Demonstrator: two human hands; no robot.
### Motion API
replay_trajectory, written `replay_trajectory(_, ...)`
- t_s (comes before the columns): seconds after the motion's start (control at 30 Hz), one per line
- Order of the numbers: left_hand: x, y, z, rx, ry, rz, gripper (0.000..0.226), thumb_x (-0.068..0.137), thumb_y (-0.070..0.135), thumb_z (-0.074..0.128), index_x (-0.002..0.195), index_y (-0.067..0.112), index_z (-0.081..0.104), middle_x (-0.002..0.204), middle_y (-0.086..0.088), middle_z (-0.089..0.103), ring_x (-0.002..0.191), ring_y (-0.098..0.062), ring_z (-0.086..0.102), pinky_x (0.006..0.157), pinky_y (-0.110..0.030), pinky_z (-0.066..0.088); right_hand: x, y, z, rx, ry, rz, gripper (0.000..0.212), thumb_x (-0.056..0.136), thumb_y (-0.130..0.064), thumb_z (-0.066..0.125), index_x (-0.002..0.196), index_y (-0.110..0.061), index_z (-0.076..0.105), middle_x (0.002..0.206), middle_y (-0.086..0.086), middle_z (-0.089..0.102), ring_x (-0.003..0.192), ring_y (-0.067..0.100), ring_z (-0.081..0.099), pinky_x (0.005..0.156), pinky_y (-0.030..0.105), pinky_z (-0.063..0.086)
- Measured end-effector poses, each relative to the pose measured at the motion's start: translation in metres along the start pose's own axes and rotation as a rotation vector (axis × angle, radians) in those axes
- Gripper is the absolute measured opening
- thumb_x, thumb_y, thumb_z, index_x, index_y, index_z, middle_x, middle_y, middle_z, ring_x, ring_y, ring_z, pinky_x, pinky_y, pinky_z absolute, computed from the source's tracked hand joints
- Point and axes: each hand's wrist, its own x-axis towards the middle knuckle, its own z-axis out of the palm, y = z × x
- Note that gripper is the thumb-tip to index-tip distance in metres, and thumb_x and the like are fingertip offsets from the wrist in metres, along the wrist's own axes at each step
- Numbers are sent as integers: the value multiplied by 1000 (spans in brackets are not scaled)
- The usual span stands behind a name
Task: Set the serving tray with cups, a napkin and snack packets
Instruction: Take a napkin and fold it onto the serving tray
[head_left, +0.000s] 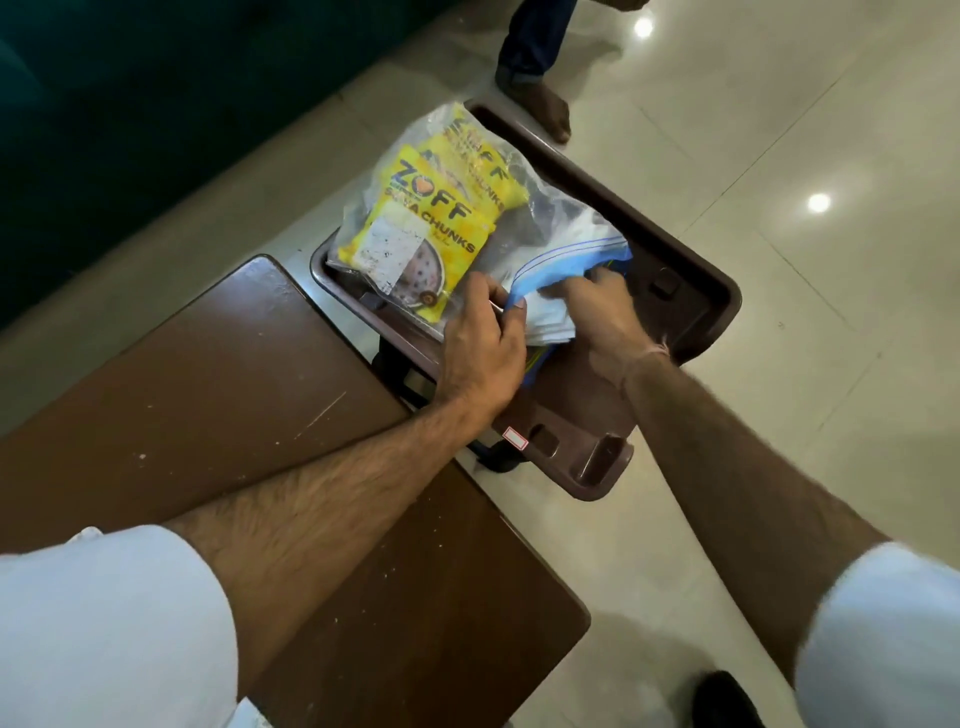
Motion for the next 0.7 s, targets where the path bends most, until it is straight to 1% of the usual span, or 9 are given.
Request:
replay_trajectory(0.03,0,1,0,6,-18,-29,16,96,30,57,97,19,45,74,15,51,68,-13,51,60,-24,31,-10,4,-12,72,14,20,17,72,-10,71,89,-13,72,93,7,78,89,26,74,82,41,61)
replay_trajectory(0.07,-1,2,-1,13,-47,-53,18,94,31,60,96,20,46,75,15,52,68,-9,52,61,-26,34,-20,10,-26,133,8,30,19,72,-9,72,91,-12,71,90,6,78,85,26,75,78,41,62)
replay_trajectory(0.17,-7,8,-6,-25,-177,-106,36,84,39,72,104,18,51,88,6,59,77,-13,60,64,-29,47,-52,25,-66,190,14,59,31,74,-5,68,104,-11,69,96,8,77,86,31,73,73,40,61)
replay_trajectory(0.27,-29,17,-17,-160,-248,-142,47,77,47,75,110,21,54,106,3,62,86,-14,61,68,-29,49,-87,33,-95,191,-4,41,31,74,-5,68,103,-16,71,94,5,78,84,28,75,64,36,59)
replay_trajectory(0.37,-66,24,-29,-379,-369,-222,46,71,46,76,108,22,60,104,3,70,88,-15,66,81,-38,57,-122,35,-108,175,-140,-19,26,81,-6,68,103,-20,72,94,4,78,80,19,76,58,30,59)
replay_trajectory(0.47,-108,12,-52,-490,-435,-302,42,71,35,80,107,19,68,91,-5,74,80,-14,68,80,-37,58,-152,38,-90,118,-281,-30,34,82,-10,72,115,-17,69,107,8,76,91,25,75,68,37,62)
replay_trajectory(0.53,-133,-10,-76,-466,-388,-339,30,75,30,80,101,19,71,94,-8,76,83,-22,71,80,-43,58,-169,39,-64,54,-352,-11,45,75,-25,78,118,-17,67,107,5,76,91,28,75,71,40,62)
replay_trajectory(0.6,-157,-37,-104,-420,-344,-382,21,80,32,79,98,26,71,96,4,75,89,-16,71,81,-44,59,-185,40,-31,-18,-443,-10,52,72,-39,77,119,-22,64,105,-1,76,90,21,75,68,33,61)
replay_trajectory(0.7,-192,-75,-146,-405,-300,-490,21,80,46,76,99,40,68,98,20,71,93,-2,68,77,-29,61,-211,45,24,-140,-543,-23,54,72,-49,74,120,-31,59,101,-12,74,87,7,74,62,21,59)
